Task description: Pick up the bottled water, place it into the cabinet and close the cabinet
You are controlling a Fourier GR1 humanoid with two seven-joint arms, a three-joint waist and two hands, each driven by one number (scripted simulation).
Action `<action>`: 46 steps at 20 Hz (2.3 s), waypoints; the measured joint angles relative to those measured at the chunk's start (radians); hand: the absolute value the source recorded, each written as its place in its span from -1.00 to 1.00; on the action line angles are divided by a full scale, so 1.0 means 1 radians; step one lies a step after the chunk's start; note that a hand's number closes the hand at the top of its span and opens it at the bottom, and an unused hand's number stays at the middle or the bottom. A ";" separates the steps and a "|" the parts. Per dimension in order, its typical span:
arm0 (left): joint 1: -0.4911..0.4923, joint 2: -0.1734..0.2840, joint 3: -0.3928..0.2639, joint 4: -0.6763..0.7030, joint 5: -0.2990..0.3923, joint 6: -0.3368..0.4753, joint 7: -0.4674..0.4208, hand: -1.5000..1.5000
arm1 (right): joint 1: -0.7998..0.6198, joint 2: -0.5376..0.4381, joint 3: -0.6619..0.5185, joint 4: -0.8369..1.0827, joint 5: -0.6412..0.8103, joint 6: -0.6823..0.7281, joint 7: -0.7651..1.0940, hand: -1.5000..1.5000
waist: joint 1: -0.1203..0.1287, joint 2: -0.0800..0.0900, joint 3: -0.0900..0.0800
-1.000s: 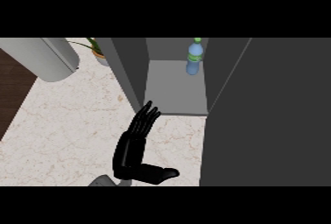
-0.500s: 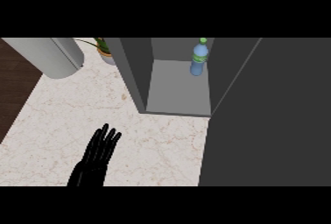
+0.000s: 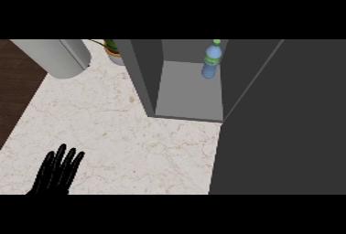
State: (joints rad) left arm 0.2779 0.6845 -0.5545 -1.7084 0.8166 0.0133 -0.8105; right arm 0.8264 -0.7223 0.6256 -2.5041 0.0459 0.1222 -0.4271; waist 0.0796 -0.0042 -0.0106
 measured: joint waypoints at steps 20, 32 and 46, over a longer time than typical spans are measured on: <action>0.113 0.207 0.138 0.007 0.073 -0.245 -0.075 -1.00 | -0.517 0.070 0.096 0.021 -0.033 0.086 0.401 1.00 | 0.087 0.029 -0.006; 0.103 0.253 0.183 0.004 0.096 -0.283 -0.057 -1.00 | -0.570 0.149 0.080 0.053 -0.112 0.110 0.486 1.00 | 0.111 0.047 -0.009; 0.106 0.282 0.228 0.007 0.130 -0.315 -0.038 -1.00 | -0.785 0.362 -0.042 0.324 -0.447 0.129 0.636 1.00 | 0.124 0.054 0.001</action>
State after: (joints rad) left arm 0.3836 0.9667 -0.3261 -1.7015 0.9468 -0.3021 -0.8484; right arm 0.0411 -0.3607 0.5840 -2.1803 -0.4014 0.2516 0.2093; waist 0.2031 0.0501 -0.0099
